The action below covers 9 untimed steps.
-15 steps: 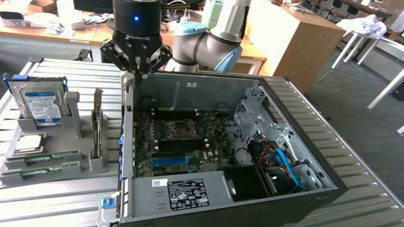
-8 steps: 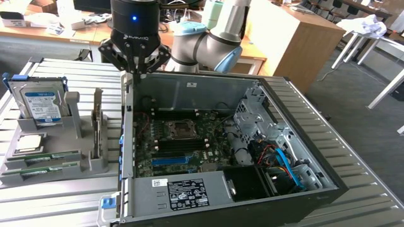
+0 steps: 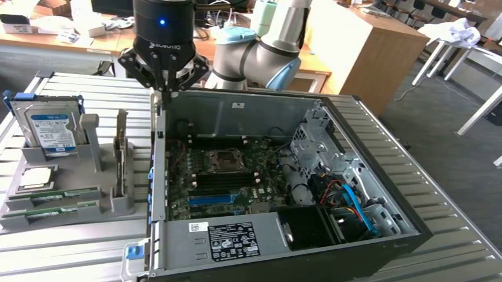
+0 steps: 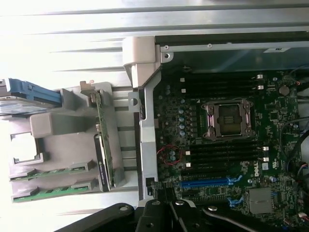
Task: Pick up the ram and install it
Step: 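Reach for the ram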
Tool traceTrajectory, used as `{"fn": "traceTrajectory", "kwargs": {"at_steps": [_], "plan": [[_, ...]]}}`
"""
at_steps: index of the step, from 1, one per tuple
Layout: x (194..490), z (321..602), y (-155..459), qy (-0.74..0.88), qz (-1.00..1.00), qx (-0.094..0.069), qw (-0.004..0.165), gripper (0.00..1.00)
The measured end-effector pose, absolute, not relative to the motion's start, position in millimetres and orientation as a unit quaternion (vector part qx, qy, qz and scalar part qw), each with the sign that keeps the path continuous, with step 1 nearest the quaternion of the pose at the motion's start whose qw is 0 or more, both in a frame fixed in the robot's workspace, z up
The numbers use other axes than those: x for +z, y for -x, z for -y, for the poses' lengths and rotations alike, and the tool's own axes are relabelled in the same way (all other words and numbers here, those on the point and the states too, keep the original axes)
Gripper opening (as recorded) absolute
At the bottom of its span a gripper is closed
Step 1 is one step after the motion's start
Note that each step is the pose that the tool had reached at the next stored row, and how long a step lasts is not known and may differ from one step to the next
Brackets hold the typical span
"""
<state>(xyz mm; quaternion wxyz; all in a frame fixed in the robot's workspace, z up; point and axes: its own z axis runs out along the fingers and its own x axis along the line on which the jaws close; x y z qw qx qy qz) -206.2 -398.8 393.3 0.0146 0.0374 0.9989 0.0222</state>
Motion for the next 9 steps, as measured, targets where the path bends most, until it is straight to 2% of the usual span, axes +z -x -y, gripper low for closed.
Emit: {"fn": "traceTrajectory", "kwargs": {"at_steps": [9], "plan": [[393.3, 398.8, 211.7, -0.037, -0.999, 0.022, 0.015, 0.10]]}}
